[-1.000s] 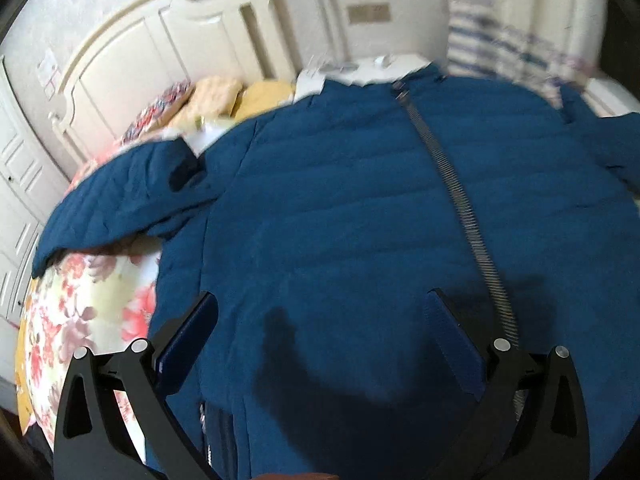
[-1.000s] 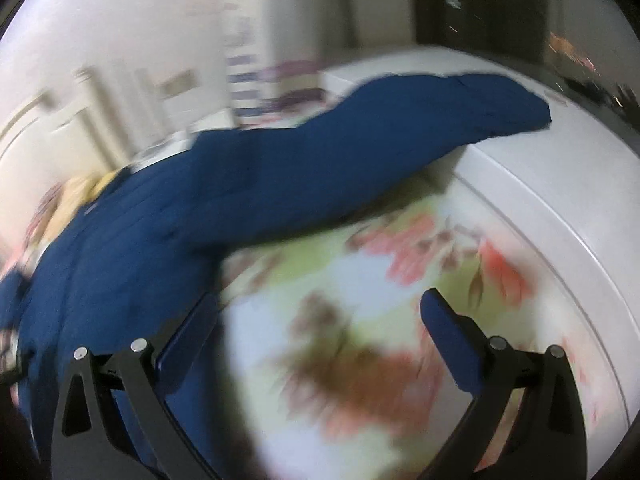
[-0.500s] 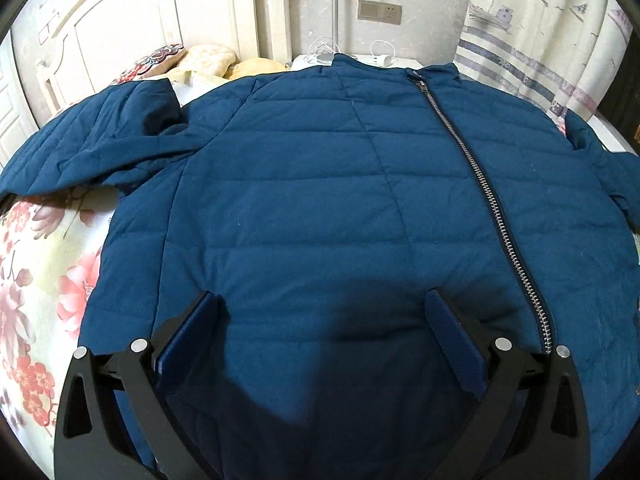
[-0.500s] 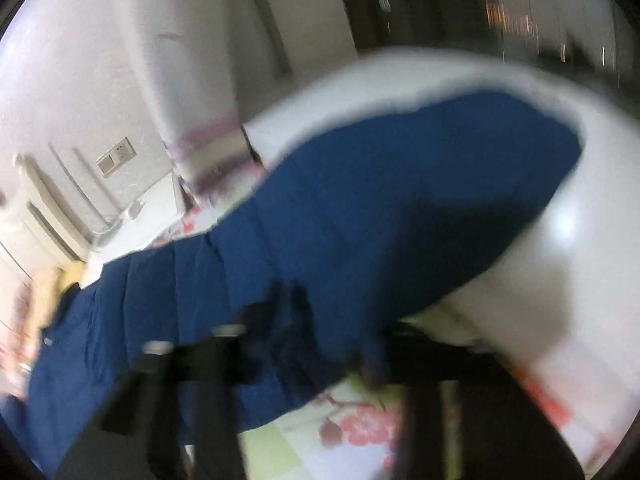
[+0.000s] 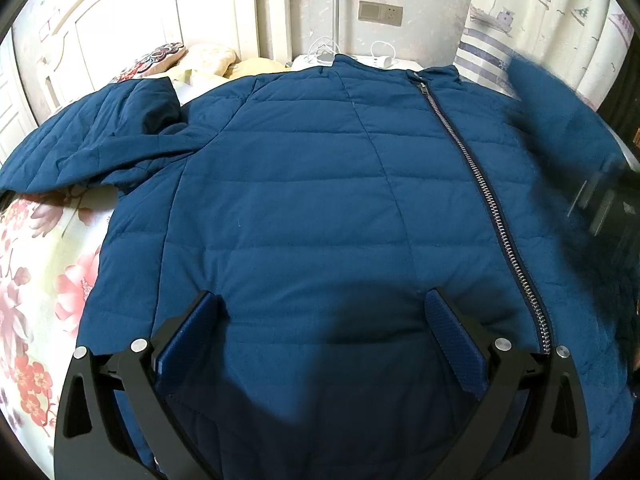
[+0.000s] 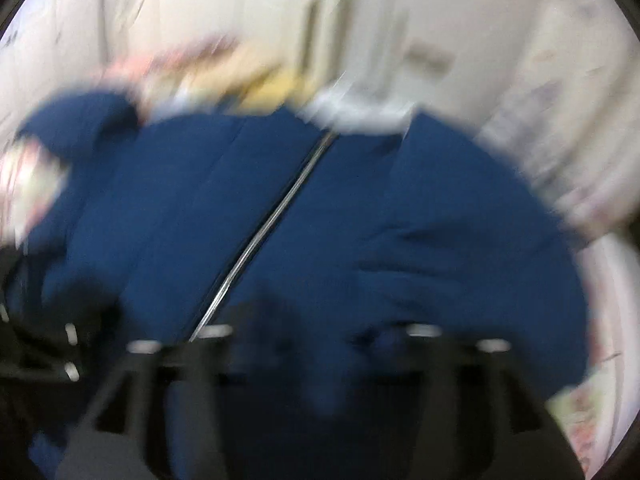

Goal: Fold large clothes

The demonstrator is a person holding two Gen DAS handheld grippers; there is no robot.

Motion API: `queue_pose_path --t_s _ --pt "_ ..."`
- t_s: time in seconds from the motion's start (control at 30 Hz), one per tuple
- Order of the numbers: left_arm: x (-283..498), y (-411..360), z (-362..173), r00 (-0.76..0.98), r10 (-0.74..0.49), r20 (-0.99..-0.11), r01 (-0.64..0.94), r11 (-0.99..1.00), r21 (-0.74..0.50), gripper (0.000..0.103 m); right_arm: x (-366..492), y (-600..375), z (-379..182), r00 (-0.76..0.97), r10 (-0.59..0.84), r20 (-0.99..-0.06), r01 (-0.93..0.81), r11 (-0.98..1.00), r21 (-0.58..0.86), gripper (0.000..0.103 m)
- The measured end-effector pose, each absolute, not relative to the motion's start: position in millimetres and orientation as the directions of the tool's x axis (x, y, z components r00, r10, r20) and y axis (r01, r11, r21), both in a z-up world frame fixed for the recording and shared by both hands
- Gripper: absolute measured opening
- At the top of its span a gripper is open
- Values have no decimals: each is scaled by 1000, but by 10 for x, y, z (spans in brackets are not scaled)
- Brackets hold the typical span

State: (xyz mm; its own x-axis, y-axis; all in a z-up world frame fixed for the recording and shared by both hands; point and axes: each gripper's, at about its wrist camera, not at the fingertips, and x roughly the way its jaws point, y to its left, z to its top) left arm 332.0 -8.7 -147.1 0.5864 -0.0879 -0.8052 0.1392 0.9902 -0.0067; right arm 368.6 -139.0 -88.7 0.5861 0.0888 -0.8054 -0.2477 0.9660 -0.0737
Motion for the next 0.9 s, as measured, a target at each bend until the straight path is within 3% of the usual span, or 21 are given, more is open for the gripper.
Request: queue_pose_path --t_s 0.07,0.2,0.33,0.43,0.73,0.9 --pt "3321 -86 -1470 587 -89 -805 139 990 -8 99 3606 -1389 -937 608 79 -790 -238 967 -87 74" --pt "3316 -82 -1472 587 -89 -804 138 990 -8 99 3322 -1803 -686 558 150 -816 -166 984 68 78" --pt "3303 -93 -1459 593 -81 -801 135 991 -1 99 2693 -2386 -391 648 158 -745 -47 985 168 82" --pt "3276 -247 -1350 623 -37 -781 147 987 70 98 2312 -2831 -530 668 171 -724 67 956 287 82" --pt "3183 -1944 -639 684 -277 -675 526 828 193 98 1855 -2926 -1025 704 144 -696 123 940 319 77" --pt "3325 -2947 -639 636 -316 -704 643 721 257 98 1816 -3000 -1067 714 178 -677 123 921 371 77"
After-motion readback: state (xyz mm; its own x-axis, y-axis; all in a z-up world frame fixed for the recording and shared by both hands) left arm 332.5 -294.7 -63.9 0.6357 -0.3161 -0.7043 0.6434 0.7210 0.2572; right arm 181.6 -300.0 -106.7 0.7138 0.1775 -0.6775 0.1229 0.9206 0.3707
